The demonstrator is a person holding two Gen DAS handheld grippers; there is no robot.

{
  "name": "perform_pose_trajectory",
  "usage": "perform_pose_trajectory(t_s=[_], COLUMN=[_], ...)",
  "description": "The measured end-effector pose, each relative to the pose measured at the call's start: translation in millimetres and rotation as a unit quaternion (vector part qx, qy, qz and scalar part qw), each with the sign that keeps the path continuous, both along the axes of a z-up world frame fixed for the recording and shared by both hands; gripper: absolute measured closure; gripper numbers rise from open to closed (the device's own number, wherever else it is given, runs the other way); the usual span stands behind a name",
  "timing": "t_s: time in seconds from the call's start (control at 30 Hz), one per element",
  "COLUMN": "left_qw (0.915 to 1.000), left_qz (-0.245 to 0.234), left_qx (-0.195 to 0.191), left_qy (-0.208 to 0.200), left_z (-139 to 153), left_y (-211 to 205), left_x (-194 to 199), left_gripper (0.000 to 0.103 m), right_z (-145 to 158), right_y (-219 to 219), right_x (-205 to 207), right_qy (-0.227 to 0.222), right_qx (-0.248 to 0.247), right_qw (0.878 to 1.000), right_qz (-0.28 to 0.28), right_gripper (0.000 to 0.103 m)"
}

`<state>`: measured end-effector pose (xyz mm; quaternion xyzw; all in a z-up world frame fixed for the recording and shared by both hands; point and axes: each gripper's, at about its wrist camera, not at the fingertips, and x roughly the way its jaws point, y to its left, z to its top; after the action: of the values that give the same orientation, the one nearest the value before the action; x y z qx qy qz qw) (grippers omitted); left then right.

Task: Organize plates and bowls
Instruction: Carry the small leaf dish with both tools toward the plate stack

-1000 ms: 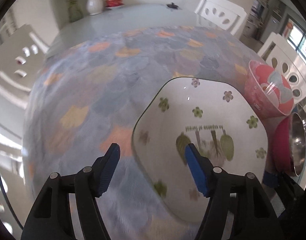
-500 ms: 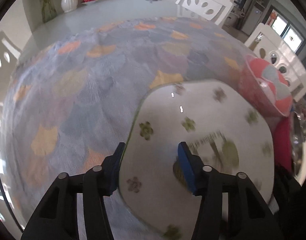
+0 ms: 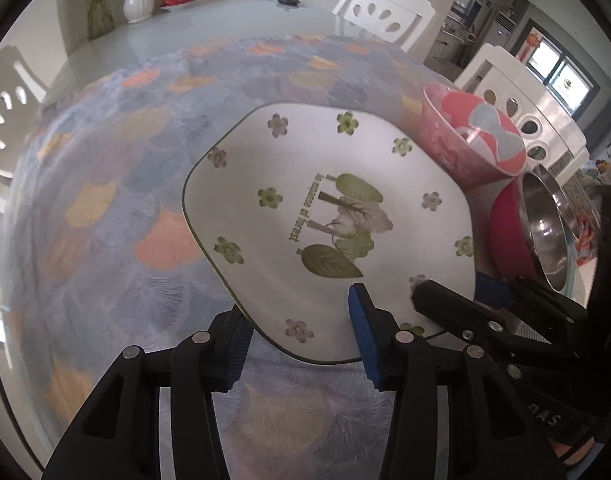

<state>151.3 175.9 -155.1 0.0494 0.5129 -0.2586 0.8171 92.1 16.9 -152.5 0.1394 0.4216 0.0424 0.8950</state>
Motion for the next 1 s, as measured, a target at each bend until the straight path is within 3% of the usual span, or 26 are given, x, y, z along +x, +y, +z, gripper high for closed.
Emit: perform_pose_trajectory(t_s=[0.13, 0.23, 0.33, 0.37, 0.43, 0.57, 0.67, 0.87, 0.9, 0.97, 1.0], left_qw=[0.9998, 0.9989, 0.9982, 0.9979, 0.9967, 0.9947, 0.9955, 0.9988, 0.9988, 0.9994, 0.9995], left_qz=[0.019, 0.023, 0.033, 0.044, 0.072, 0.102, 0.093, 0.028, 0.015, 0.008, 0.003], left_qx=[0.007, 0.041, 0.050, 0.047, 0.039, 0.014, 0.014, 0.028, 0.046, 0.031, 0.027], left_qy=[0.006, 0.004, -0.011, -0.010, -0.002, 0.005, 0.012, 0.029, 0.005, 0.015, 0.015], left_z=[0.4, -6.9, -1.1, 1.1, 5.0, 6.4, -1.7, -21.8, -20.7, -21.2, -20.8], left_y=[8.2, 6.7, 14.7, 20.2, 32.1, 41.0, 31.4, -9.0, -17.2, -14.4, -11.9], left_x=[9.3, 8.6, 11.6, 17.3, 33.0, 56.7, 73.7, 99.2, 94.9, 92.6, 89.6], left_gripper=[0.060, 0.060, 0.056, 0.052, 0.038, 0.031, 0.031, 0.035, 0.032, 0.034, 0.036], right_z=[6.5, 0.3, -2.6, -2.5, -2.5, -8.0, -21.4, -27.9, -28.8, -28.7, -28.1], right_y=[5.2, 10.6, 9.5, 7.6, 6.5, 9.3, 15.3, 33.8, 36.0, 32.3, 29.8], right_x=[-1.7, -1.6, -1.8, 1.1, 7.7, 24.0, 37.3, 39.0, 39.2, 40.2, 40.3], right_qy=[-0.012, 0.004, 0.025, 0.034, 0.040, 0.033, 0.048, 0.020, 0.020, 0.023, 0.024], right_qx=[-0.006, -0.011, 0.021, 0.032, 0.031, -0.011, -0.015, -0.053, -0.061, -0.053, -0.046], right_qw=[1.000, 0.999, 0.999, 0.998, 0.998, 0.999, 0.998, 0.998, 0.997, 0.998, 0.998], right_qz=[0.020, 0.034, 0.037, 0.035, 0.032, 0.022, 0.029, 0.038, 0.041, 0.032, 0.027], right_gripper=[0.058, 0.058, 0.056, 0.053, 0.024, 0.020, 0.017, 0.011, 0.010, 0.010, 0.015])
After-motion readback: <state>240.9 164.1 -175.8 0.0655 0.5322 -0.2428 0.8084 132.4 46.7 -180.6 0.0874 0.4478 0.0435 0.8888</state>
